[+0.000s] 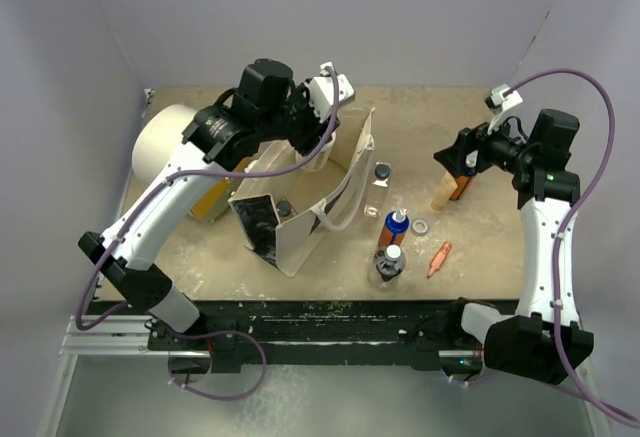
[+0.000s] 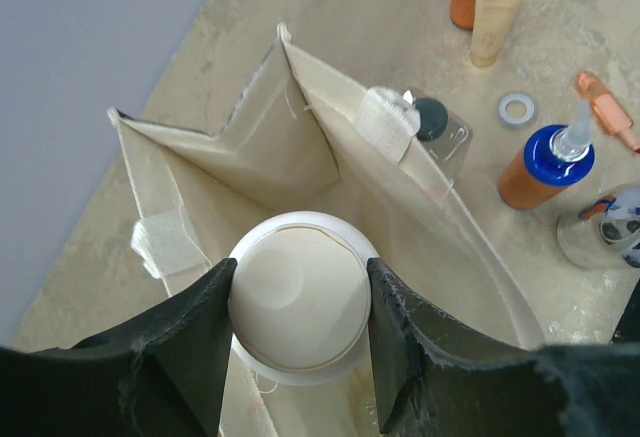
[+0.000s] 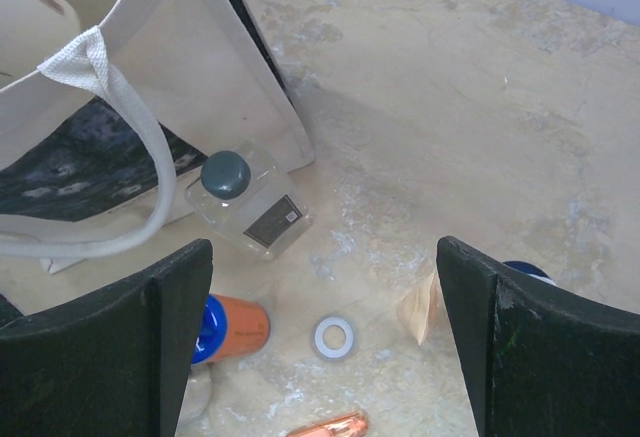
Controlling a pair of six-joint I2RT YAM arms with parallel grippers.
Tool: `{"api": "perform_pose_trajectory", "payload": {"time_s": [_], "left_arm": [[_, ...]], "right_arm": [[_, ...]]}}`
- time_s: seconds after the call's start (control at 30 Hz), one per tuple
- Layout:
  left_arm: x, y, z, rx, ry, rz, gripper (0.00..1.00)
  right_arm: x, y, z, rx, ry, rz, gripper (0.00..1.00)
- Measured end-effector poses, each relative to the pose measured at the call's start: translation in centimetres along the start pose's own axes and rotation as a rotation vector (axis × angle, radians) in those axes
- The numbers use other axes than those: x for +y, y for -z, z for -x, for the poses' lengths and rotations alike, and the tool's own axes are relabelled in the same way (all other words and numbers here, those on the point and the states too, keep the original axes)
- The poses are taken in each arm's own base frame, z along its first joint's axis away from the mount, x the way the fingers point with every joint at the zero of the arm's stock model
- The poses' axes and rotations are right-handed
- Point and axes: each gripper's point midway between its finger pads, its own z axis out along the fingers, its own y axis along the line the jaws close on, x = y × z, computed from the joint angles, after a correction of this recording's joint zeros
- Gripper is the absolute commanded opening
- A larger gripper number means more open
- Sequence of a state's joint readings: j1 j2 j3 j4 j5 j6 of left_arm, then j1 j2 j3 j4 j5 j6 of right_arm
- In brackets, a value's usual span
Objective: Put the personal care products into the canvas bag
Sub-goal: Place the care product in the canvas bag.
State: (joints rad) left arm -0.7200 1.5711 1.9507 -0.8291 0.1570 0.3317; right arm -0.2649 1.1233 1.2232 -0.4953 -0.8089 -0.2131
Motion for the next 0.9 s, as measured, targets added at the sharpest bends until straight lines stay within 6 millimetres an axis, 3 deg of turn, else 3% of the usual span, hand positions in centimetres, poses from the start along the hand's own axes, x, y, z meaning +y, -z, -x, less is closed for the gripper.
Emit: {"api": "perform_pose_trajectory", "payload": {"time_s": [0.17,0.37,0.6,0.9], "left_arm": [[-0.1,-2.5,-4.0,0.067,0.066,-0.026,0.0],[-2.4,-4.6,-8.8,0.145,0.102,-0.12,0.0],[-4.2,-5.3,-11.4,0.192,0.104,-0.192,0.0],[-4.9,-5.2,-13.0,0.232,0.073,-0.224,0.0]], "right_arm": [[0.3,0.0,0.1,-0.005,0.001,0.016,0.94],[0.4,0.0,0.2,-0.008,0.001,0.025,0.94],[0.8,0.0,0.2,-0.013,0.001,0.045,0.94],[1.0,0.1,0.4,-0.019,0.007,0.047,0.94]]}}
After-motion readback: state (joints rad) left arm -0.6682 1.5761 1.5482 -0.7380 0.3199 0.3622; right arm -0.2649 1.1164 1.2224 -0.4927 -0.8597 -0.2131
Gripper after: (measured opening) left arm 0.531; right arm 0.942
